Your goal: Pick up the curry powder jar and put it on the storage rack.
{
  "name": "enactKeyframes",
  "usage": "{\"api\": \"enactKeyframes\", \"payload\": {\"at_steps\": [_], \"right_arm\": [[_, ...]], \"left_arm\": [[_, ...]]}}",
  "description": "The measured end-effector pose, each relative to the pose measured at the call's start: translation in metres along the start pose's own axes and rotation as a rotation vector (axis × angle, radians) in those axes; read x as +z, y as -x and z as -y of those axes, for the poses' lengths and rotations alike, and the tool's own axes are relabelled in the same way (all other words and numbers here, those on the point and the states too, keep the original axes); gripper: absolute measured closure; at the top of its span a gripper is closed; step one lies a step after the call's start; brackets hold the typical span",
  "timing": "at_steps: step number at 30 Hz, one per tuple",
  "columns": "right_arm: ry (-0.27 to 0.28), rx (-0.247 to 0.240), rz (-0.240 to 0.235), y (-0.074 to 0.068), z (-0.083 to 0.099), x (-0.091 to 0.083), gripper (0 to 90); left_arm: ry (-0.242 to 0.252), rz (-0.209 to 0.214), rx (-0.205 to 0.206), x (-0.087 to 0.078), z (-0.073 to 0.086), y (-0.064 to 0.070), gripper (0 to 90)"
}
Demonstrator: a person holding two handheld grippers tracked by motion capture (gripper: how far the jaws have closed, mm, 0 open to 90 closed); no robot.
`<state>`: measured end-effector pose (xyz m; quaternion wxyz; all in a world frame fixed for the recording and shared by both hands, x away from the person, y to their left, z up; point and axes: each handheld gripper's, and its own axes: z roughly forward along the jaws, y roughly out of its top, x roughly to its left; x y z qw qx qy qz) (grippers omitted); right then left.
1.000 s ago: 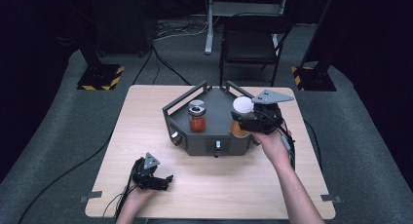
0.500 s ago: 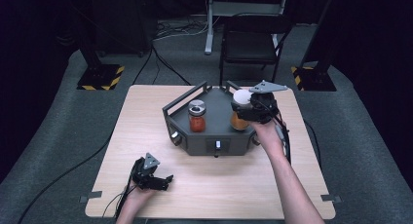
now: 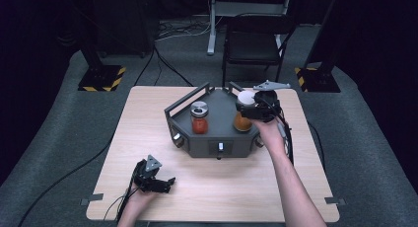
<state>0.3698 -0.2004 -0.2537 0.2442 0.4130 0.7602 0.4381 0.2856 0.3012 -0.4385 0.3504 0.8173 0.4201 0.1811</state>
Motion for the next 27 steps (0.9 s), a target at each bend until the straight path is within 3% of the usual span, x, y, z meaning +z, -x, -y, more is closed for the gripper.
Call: {"api": "enactKeyframes", "payload": {"at_steps": [12,19,24,27], "right_arm": [[-0.003,0.019,-0.022,0.007,0.0,0.002,31.9],[0.012,0.034,-0.056,0.012,0.005,0.0,23.3],[0.005,0.019,-0.02,0.004,0.01,-0.002,15.4],[0.009,0.024,-0.029,0.006,0.015,-0.003,11.8]], "left_arm": [[0.0,-0.001,0.0,0.0,0.0,0.0,1.6],[0.0,-0.001,0.0,0.0,0.0,0.0,1.6],[0.0,-0.001,0.0,0.0,0.0,0.0,1.6],[0.0,-0.001,0.0,0.0,0.0,0.0,1.6]]}}
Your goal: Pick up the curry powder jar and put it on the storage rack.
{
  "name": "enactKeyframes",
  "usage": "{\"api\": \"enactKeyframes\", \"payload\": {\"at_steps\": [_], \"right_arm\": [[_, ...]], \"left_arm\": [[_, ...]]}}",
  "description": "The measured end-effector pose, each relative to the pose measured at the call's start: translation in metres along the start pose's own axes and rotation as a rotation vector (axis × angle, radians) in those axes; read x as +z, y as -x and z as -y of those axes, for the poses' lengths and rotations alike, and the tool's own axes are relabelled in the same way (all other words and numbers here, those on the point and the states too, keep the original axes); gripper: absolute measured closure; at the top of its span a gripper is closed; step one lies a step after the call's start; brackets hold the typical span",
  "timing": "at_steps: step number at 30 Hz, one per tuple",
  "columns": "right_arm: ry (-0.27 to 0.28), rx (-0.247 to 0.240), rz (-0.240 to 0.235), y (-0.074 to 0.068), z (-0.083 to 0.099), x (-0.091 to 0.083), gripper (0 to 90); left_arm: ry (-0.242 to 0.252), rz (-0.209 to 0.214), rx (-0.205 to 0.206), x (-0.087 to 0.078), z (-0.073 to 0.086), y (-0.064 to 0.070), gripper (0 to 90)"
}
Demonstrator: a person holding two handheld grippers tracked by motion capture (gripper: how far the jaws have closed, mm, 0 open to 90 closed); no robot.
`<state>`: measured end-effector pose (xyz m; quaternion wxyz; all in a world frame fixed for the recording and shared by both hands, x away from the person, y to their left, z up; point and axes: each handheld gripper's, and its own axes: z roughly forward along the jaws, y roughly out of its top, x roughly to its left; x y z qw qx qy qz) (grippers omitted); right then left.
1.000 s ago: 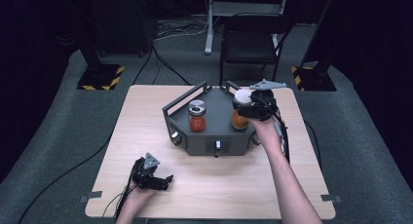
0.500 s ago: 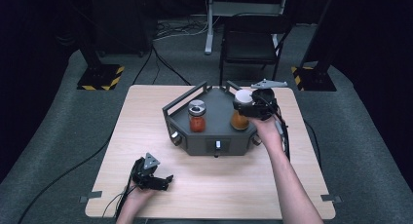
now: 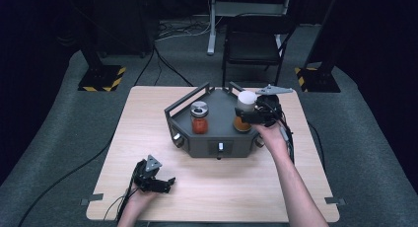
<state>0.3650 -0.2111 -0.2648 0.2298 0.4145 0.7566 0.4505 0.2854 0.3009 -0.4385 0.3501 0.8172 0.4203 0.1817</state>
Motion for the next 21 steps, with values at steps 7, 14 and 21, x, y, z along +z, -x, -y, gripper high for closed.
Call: {"api": "enactKeyframes", "payload": {"at_steps": [7,14,21], "right_arm": [[0.006,0.003,0.01,0.003,0.008,-0.005,3.1],[0.017,-0.012,0.021,0.002,0.02,-0.01,0.1],[0.026,-0.004,0.023,0.007,0.032,-0.016,0.0]], "left_arm": [[0.0,0.0,0.0,0.0,0.0,0.0,1.6],[0.0,0.0,0.0,0.0,0.0,0.0,1.6],[0.0,0.0,0.0,0.0,0.0,0.0,1.6]]}}
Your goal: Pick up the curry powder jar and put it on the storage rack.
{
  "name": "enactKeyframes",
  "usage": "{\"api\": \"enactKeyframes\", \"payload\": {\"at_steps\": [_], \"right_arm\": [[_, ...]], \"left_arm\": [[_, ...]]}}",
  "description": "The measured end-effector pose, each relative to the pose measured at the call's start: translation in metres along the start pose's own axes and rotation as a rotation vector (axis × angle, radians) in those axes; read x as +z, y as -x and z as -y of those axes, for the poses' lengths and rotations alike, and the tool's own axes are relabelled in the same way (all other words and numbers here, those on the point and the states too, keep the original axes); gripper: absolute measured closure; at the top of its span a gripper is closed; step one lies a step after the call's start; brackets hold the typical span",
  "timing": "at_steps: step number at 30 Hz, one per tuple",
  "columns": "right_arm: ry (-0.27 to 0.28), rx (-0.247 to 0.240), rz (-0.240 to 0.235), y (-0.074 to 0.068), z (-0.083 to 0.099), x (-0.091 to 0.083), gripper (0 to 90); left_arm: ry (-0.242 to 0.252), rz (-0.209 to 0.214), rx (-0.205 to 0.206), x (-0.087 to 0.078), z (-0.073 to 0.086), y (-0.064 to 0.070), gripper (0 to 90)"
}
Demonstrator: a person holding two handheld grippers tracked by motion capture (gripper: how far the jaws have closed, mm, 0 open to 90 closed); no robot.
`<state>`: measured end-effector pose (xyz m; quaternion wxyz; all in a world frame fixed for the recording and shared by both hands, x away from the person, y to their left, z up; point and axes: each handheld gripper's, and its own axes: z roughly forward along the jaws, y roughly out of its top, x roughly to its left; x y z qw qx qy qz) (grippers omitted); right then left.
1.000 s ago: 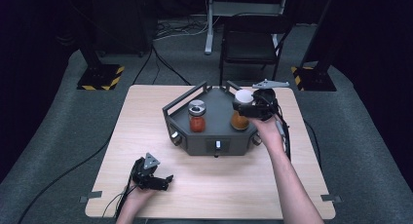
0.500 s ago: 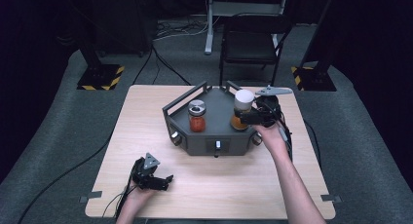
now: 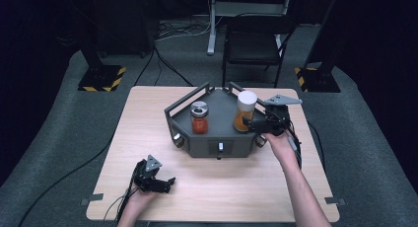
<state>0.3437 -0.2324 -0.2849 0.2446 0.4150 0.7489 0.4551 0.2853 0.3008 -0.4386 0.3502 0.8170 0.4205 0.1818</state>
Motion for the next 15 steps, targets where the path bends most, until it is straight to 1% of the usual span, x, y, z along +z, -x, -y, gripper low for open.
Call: {"api": "enactKeyframes", "payload": {"at_steps": [3,5,8,11,15], "right_arm": [[0.0,0.003,0.0,0.003,0.006,-0.002,0.0],[-0.035,-0.004,0.023,0.0,0.005,-0.002,0.0],[-0.018,-0.003,0.018,0.002,0.014,-0.005,0.2],[-0.025,-0.002,0.017,0.004,0.019,-0.007,0.5],[-0.017,0.01,0.012,0.007,0.028,-0.011,0.6]], "left_arm": [[0.0,0.0,0.0,0.0,0.0,0.0,1.6],[0.0,0.0,0.001,0.0,0.0,0.0,1.6],[0.0,0.0,0.001,0.0,0.0,0.0,1.6],[0.0,-0.001,0.001,0.0,0.0,0.0,1.6],[0.0,-0.001,0.001,0.0,0.0,0.0,1.6]]}}
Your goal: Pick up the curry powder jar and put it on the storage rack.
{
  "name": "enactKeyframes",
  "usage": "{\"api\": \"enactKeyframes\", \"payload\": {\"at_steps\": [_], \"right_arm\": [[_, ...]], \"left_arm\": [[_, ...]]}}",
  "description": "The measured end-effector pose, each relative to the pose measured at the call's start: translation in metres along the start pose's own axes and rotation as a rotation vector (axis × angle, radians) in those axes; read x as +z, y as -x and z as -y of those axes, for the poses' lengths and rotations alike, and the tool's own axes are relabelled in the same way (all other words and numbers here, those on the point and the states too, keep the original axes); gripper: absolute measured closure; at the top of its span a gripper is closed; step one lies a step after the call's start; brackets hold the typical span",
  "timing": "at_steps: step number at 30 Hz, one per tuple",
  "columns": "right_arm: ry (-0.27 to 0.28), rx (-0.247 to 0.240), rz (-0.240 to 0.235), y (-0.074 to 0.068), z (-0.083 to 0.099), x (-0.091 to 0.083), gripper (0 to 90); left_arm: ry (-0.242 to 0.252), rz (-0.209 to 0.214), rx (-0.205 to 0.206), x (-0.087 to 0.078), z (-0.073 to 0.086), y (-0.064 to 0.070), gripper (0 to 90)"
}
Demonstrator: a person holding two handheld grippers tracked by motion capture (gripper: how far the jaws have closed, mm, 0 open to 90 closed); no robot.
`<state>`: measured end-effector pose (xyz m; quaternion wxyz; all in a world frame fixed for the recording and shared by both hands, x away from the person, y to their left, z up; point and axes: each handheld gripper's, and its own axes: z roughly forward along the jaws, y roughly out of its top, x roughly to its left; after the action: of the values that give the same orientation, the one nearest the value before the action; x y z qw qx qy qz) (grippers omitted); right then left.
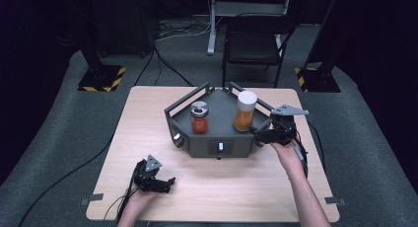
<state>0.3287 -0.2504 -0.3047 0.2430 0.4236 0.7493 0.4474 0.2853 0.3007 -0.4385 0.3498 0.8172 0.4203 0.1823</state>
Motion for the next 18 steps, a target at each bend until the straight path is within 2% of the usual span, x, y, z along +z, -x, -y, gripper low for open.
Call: {"api": "enactKeyframes", "payload": {"at_steps": [10,18], "right_arm": [[0.012,0.007,-0.016,0.007,0.025,-0.008,0.6],[0.01,0.018,0.001,0.01,0.047,-0.014,0.0]], "left_arm": [[0.0,0.0,0.0,0.0,0.0,0.0,1.6],[0.0,0.0,0.0,0.0,0.0,0.0,1.6]]}}
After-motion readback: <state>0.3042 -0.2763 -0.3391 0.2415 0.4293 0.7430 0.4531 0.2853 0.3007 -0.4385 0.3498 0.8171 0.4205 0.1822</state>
